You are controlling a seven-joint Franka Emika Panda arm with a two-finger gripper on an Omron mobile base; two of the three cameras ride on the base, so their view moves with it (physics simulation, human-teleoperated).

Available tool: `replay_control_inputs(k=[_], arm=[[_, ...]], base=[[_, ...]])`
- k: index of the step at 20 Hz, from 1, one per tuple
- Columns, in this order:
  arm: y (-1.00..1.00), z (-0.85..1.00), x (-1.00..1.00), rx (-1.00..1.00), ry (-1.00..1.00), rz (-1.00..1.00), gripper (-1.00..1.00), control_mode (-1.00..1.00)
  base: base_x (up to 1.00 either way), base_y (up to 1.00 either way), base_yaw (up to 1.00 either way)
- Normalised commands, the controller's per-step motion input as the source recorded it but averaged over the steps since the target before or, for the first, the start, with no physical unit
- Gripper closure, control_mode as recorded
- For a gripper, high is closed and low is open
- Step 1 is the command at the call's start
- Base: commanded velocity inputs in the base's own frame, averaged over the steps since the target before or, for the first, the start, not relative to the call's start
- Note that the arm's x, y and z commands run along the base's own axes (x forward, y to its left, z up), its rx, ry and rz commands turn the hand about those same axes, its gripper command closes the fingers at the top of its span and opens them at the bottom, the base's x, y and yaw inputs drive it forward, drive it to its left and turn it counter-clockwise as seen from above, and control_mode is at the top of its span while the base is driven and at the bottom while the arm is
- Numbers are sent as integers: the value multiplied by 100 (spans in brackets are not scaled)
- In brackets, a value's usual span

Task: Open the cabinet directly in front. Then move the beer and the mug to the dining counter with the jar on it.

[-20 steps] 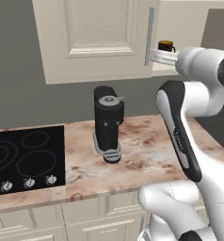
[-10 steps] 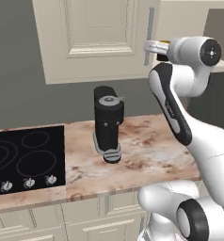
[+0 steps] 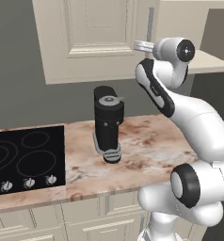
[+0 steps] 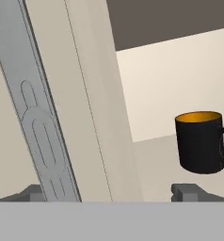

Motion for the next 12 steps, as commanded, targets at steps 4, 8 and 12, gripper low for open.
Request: replay_control_inputs(k=[4, 8, 12], arm=[[36, -25, 100, 0, 0, -6, -100, -100], [16, -26, 100, 0, 0, -6, 100, -100], [0, 0, 17, 0, 0, -2, 100, -100]], base=[[0, 0, 0], [0, 0, 0], [0, 0, 0]])
